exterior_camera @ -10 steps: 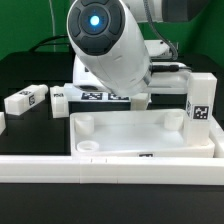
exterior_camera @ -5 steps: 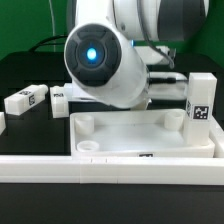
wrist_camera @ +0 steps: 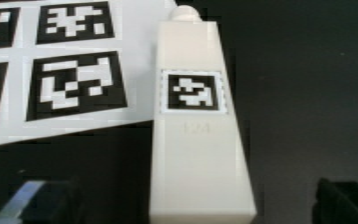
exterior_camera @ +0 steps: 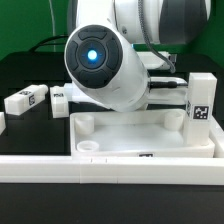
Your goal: Assemble desk
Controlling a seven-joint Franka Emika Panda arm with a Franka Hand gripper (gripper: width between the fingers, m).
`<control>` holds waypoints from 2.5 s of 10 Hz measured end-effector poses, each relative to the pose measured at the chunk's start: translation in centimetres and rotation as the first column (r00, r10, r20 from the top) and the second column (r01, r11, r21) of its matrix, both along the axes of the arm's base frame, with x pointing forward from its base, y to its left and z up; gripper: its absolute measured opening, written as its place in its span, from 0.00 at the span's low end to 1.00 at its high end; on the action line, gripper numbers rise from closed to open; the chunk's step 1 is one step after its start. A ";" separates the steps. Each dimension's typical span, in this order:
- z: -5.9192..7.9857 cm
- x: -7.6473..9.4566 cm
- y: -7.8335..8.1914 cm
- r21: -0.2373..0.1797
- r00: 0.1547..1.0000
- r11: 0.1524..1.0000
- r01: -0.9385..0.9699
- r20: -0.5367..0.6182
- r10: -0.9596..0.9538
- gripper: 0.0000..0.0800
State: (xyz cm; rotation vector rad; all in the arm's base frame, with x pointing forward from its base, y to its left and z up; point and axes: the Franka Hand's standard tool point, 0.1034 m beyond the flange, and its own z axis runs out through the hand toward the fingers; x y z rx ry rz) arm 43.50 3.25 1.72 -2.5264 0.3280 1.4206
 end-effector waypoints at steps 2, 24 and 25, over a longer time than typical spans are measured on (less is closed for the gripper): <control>-0.3 -0.1 0.0 -0.001 1.000 1.000 0.000 -0.003 0.000 0.51; 11.3 10.0 -2.1 -0.059 0.813 0.998 -0.009 0.581 0.041 0.36; 11.3 10.4 -2.3 -0.082 0.764 0.997 0.010 0.643 0.045 0.36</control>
Offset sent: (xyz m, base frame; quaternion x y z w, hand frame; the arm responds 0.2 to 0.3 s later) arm 0.0035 -0.0006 0.0005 -0.0012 -0.0001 -0.0002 1.0000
